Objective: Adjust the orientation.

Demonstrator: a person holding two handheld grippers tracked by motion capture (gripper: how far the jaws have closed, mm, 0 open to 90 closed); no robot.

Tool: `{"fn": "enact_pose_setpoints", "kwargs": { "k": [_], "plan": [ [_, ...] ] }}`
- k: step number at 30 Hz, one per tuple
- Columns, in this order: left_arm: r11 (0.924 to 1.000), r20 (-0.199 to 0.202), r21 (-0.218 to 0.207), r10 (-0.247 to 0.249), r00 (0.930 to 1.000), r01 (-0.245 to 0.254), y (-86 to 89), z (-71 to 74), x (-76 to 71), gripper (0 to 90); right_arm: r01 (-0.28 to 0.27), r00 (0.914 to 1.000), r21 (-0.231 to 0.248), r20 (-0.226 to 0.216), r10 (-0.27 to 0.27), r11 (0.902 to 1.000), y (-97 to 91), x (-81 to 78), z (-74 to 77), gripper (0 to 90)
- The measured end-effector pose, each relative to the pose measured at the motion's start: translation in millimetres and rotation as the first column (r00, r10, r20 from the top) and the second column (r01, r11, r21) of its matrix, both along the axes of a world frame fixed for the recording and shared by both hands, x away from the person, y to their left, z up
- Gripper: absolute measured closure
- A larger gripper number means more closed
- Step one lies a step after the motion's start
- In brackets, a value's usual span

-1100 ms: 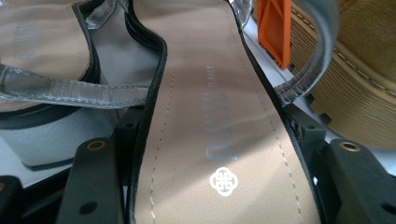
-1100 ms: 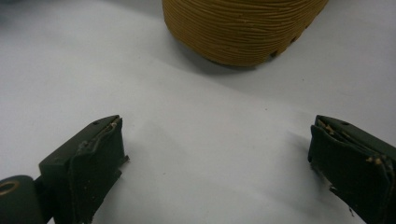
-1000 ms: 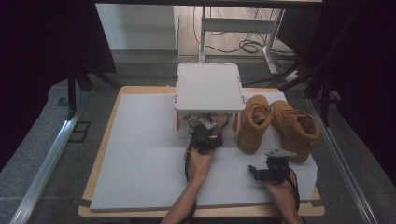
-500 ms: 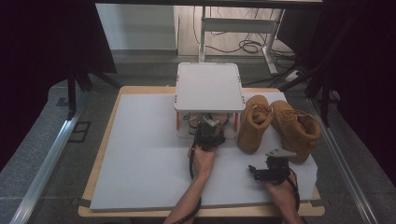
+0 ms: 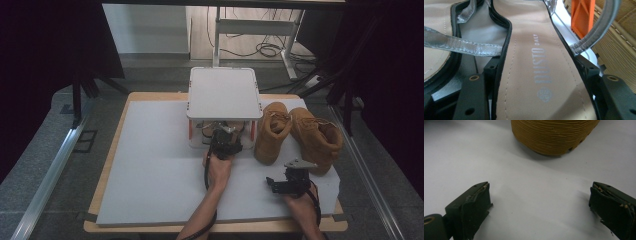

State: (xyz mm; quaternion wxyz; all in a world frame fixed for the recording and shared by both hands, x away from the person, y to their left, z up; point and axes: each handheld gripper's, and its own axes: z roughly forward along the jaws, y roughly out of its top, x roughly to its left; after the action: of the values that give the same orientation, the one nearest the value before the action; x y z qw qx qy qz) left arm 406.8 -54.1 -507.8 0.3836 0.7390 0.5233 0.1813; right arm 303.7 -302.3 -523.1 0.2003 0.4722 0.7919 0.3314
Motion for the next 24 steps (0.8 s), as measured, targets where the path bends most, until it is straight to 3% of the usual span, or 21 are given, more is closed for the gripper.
{"fn": "enact_pose_setpoints", "kwargs": {
  "k": [8,24],
  "plan": [
    [0.9994,-0.009,-0.002,-0.035,0.9993,0.035,6.5,3.1,-9.5,32.3,0.000,1.0000,0.000,0.000,0.000,1.0000,0.0,0.0,0.0,3.6],
    [0.9945,0.008,-0.018,-0.103,0.9947,0.103,29.8,11.0,-38.7,37.1,0.001,1.0000,-0.001,0.002,-0.001,1.0000,0.3,-0.2,0.0,3.7]
  ]
}}
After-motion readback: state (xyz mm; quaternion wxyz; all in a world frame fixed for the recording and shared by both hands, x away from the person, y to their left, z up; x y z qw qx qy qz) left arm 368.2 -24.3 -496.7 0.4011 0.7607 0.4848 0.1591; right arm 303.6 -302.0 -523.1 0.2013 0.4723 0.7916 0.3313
